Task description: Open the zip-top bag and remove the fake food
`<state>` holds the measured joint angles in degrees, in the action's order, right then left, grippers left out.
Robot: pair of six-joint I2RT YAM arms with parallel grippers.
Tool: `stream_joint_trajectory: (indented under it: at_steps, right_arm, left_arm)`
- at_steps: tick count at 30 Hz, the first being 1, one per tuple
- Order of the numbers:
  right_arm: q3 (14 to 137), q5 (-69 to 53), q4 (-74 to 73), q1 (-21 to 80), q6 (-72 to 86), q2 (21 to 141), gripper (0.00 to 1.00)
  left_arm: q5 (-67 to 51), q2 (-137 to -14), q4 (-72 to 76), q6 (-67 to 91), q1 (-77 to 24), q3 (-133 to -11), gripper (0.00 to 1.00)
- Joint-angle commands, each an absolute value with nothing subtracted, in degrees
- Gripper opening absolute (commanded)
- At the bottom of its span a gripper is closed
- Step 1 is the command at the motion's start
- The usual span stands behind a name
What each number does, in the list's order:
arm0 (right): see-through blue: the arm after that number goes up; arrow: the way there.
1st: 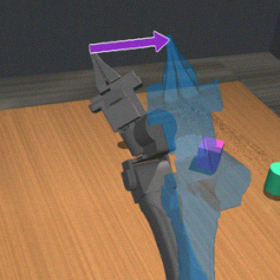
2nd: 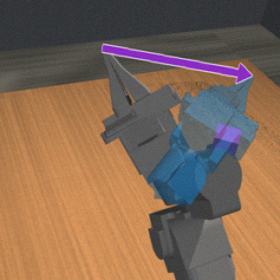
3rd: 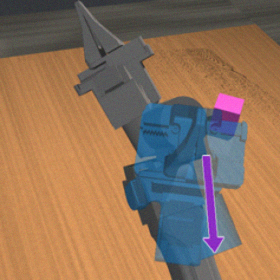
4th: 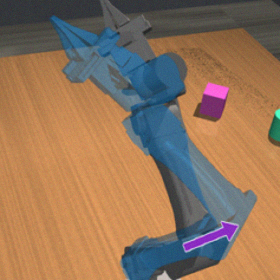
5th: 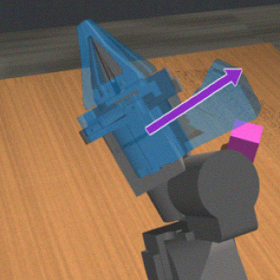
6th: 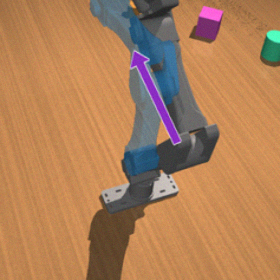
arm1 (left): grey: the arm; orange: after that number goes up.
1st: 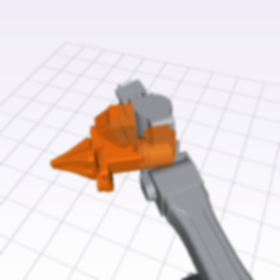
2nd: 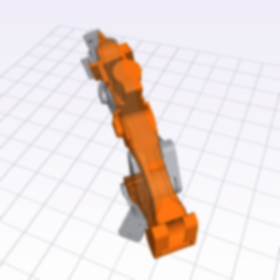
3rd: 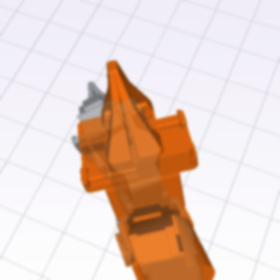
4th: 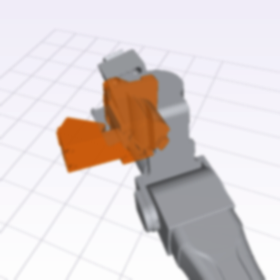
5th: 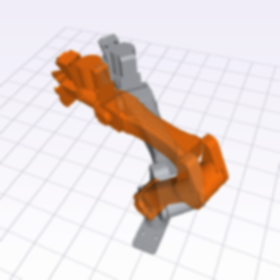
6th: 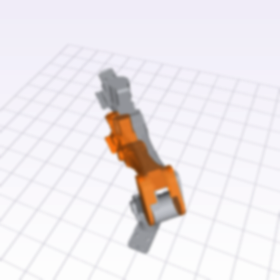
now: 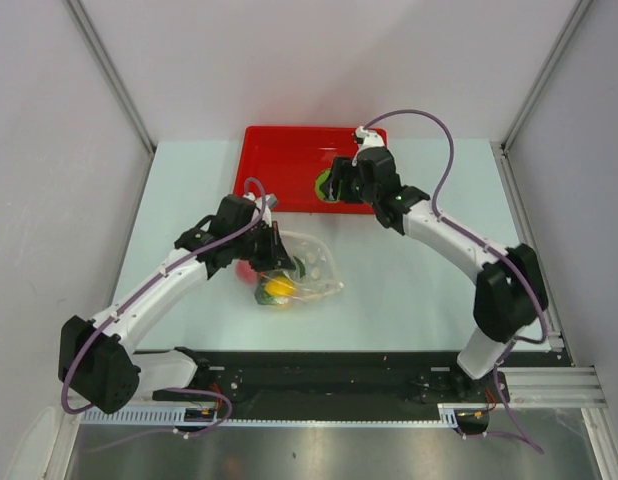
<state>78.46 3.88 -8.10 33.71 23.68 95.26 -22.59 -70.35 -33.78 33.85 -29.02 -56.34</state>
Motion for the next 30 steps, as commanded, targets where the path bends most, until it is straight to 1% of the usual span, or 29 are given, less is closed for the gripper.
stream_joint_trajectory:
  at_steps: [1,5,9,11,15,16,22,26,27,29,30]
  right_arm:
    - [86.3,6.7,-3.7,30.7,21.3,103.6,0.25]
    - [93.5,7.8,-8.1,28.7,18.9,111.2,0.26]
    - [99.9,7.0,-11.8,26.9,19.0,117.8,0.28]
    - [102.2,6.9,-13.0,26.1,18.9,120.2,0.3]
    - [102.6,5.7,-13.4,25.1,20.6,122.2,0.33]
    - [102.4,5.2,-13.5,24.9,20.7,122.4,0.37]
    - [100.6,3.0,-13.4,24.6,21.0,124.1,0.49]
    - [104.8,1.9,-18.8,24.5,21.0,127.3,0.58]
    - [106.2,1.7,-20.0,24.4,21.0,128.0,0.63]
    - [109.6,1.1,-23.4,24.7,21.2,129.5,0.7]
    - [110.5,1.1,-24.2,24.7,21.1,129.8,0.76]
  left_arm:
    - [-22.8,-69.2,-36.2,28.0,-29.1,-59.2,0.0]
    - [-22.3,-70.1,-39.4,24.1,-29.0,-62.0,0.0]
    - [-22.1,-70.3,-39.1,23.3,-29.1,-62.3,0.0]
    - [-21.8,-71.2,-39.4,22.9,-29.1,-62.9,0.0]
    - [-21.1,-72.9,-40.0,22.4,-29.1,-64.6,0.0]
    - [-21.1,-73.0,-40.0,22.4,-29.1,-64.9,0.0]
    - [-20.9,-73.7,-40.0,22.8,-29.1,-65.7,0.0]
    - [-20.8,-72.7,-40.0,23.3,-29.1,-65.3,0.0]
    - [-20.7,-72.3,-40.0,23.5,-29.1,-65.1,0.0]
    - [-20.6,-71.7,-40.2,23.9,-29.0,-64.7,0.0]
    - [-20.5,-71.4,-40.1,24.1,-29.1,-64.5,0.0]
